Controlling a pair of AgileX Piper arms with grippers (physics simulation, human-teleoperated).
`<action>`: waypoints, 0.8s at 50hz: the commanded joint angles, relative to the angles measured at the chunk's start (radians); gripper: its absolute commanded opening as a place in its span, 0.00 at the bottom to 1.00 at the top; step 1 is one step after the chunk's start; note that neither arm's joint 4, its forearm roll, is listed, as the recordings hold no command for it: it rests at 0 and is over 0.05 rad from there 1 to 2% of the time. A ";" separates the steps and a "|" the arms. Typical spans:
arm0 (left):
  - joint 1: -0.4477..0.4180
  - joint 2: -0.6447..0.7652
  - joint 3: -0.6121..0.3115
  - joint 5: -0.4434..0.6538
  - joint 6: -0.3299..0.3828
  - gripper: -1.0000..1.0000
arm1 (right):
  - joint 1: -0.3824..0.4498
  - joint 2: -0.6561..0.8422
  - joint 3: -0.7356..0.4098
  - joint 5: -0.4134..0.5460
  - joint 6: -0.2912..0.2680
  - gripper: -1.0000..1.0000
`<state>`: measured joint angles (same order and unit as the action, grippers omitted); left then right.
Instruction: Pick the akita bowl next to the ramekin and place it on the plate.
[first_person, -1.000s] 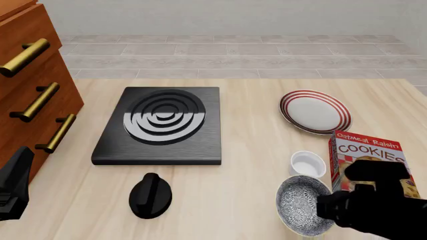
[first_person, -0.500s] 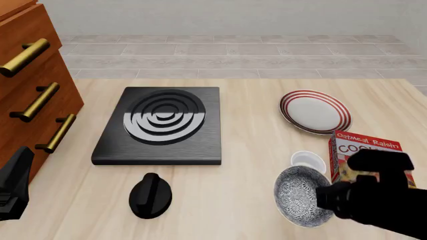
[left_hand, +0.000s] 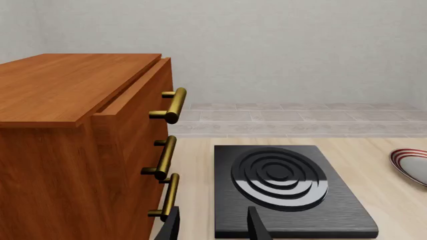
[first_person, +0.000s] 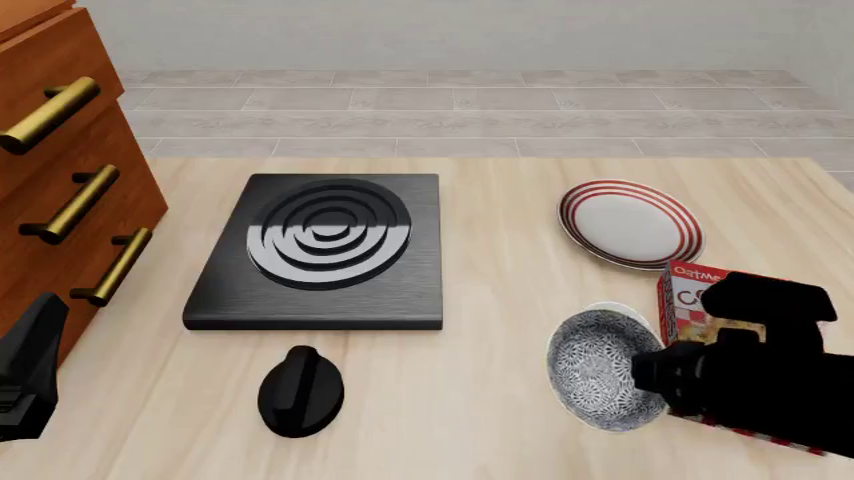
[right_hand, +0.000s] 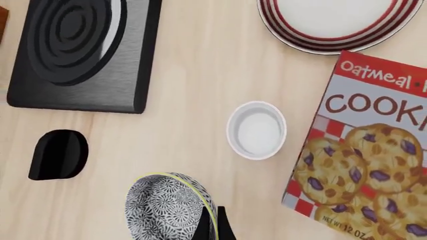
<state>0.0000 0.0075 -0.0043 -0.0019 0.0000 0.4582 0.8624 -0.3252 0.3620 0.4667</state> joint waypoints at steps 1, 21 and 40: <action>0.000 0.000 0.000 0.000 0.000 1.00 | -0.017 0.006 -0.026 0.002 0.003 0.00; 0.000 0.000 0.000 0.000 0.000 1.00 | -0.073 0.064 -0.088 -0.008 -0.011 0.00; 0.000 0.000 0.000 0.000 0.000 1.00 | -0.125 0.111 -0.144 -0.032 0.009 0.00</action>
<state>0.0000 0.0075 -0.0043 -0.0019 0.0000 0.3665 0.9506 -0.4383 0.3451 0.4706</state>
